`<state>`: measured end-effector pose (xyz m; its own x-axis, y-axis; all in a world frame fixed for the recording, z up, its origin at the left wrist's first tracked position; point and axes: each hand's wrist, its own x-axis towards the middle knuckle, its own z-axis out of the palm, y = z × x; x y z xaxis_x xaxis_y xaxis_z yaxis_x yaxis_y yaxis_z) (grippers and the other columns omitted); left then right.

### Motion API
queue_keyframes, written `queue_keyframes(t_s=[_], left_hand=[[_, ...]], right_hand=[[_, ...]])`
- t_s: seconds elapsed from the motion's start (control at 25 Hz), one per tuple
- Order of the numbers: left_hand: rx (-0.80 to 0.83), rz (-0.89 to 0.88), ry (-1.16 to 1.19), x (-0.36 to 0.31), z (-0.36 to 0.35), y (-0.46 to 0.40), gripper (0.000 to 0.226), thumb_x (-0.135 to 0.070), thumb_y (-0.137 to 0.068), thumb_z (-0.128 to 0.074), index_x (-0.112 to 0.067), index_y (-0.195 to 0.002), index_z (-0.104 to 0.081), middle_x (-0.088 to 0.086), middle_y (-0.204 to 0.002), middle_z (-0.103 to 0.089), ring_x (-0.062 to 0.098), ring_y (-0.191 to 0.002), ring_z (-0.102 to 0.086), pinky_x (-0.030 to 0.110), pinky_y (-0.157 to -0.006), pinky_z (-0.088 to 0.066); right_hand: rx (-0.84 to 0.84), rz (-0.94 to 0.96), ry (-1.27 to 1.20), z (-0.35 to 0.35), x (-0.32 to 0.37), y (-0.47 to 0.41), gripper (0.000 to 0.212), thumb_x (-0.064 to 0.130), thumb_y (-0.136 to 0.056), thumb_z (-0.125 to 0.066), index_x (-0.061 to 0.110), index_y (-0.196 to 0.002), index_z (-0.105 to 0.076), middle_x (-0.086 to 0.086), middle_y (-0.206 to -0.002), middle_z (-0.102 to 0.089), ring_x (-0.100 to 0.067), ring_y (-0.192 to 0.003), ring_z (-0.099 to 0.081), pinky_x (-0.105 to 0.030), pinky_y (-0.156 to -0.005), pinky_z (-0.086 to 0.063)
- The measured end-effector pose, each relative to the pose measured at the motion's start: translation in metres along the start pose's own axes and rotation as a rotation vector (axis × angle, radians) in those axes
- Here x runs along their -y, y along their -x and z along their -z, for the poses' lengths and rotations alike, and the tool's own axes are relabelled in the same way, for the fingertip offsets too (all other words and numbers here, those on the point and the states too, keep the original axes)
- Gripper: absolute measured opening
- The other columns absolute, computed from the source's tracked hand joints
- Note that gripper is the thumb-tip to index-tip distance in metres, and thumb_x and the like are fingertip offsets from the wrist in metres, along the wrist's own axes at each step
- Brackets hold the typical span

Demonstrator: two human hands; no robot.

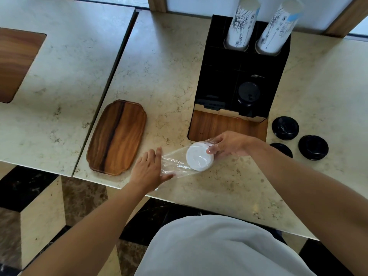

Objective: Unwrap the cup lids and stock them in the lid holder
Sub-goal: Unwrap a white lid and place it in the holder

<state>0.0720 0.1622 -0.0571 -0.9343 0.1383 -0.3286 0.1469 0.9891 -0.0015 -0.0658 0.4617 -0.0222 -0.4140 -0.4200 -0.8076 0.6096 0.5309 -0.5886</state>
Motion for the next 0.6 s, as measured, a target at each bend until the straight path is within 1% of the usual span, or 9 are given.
queue_keyframes(t_s=[0.08,0.16,0.24,0.36,0.4,0.48,0.6], left_hand=[[-0.005,0.018,-0.004,0.006,0.001,0.002,0.115,-0.088,-0.081,-0.031,-0.003,-0.156,-0.022,0.012,-0.127,-0.049,0.026,-0.107,-0.051,0.038,-0.091,-0.048],[-0.009,0.031,-0.006,0.008,0.000,0.002,0.115,-0.089,-0.080,-0.034,-0.003,-0.156,-0.023,0.012,-0.127,-0.049,0.026,-0.107,-0.052,0.038,-0.090,-0.049],[-0.016,0.042,0.003,0.006,0.001,0.002,0.114,-0.088,-0.080,-0.037,-0.004,-0.155,-0.025,0.012,-0.127,-0.049,0.026,-0.108,-0.053,0.038,-0.091,-0.050],[-0.015,0.044,0.025,0.003,0.002,0.002,0.114,-0.088,-0.079,-0.037,-0.004,-0.155,-0.027,0.013,-0.128,-0.049,0.026,-0.109,-0.052,0.038,-0.092,-0.050],[-0.013,0.044,0.026,0.004,0.002,0.002,0.114,-0.089,-0.079,-0.037,-0.004,-0.155,-0.027,0.012,-0.128,-0.049,0.026,-0.109,-0.052,0.038,-0.092,-0.050],[-0.003,0.052,0.024,0.006,0.001,0.004,0.116,-0.090,-0.078,-0.036,-0.004,-0.155,-0.026,0.012,-0.129,-0.049,0.026,-0.109,-0.052,0.038,-0.092,-0.050],[0.030,0.060,0.013,0.012,0.000,0.006,0.120,-0.094,-0.076,-0.032,-0.006,-0.157,-0.021,0.011,-0.135,-0.046,0.025,-0.115,-0.049,0.037,-0.097,-0.047]], right_hand=[[-0.012,-0.009,-0.041,0.009,-0.004,0.001,0.031,0.011,-0.081,-0.085,0.005,-0.110,-0.077,-0.011,-0.111,-0.079,-0.026,-0.102,-0.076,-0.040,-0.091,-0.062],[-0.025,-0.009,-0.073,0.012,-0.006,0.001,0.029,0.011,-0.083,-0.084,0.005,-0.110,-0.076,-0.014,-0.109,-0.079,-0.028,-0.104,-0.076,-0.041,-0.093,-0.061],[-0.034,-0.013,-0.096,0.013,-0.007,0.001,0.034,0.012,-0.081,-0.084,0.003,-0.113,-0.075,-0.014,-0.110,-0.079,-0.029,-0.105,-0.075,-0.043,-0.097,-0.059],[-0.049,-0.007,-0.119,0.014,-0.003,0.006,0.048,0.017,-0.072,-0.087,0.002,-0.116,-0.074,-0.013,-0.109,-0.079,-0.027,-0.104,-0.076,-0.044,-0.099,-0.058],[-0.053,0.003,-0.113,0.016,-0.002,0.008,0.050,0.018,-0.072,-0.087,0.002,-0.117,-0.074,-0.012,-0.111,-0.079,-0.026,-0.105,-0.075,-0.044,-0.099,-0.058],[-0.073,0.013,-0.083,0.024,-0.001,0.013,0.048,0.016,-0.077,-0.086,0.002,-0.121,-0.072,-0.012,-0.117,-0.077,-0.027,-0.110,-0.073,-0.045,-0.102,-0.056],[-0.107,-0.013,-0.076,0.034,-0.003,0.018,0.049,0.015,-0.083,-0.083,0.001,-0.127,-0.068,-0.015,-0.124,-0.072,-0.030,-0.113,-0.071,-0.049,-0.102,-0.056]])
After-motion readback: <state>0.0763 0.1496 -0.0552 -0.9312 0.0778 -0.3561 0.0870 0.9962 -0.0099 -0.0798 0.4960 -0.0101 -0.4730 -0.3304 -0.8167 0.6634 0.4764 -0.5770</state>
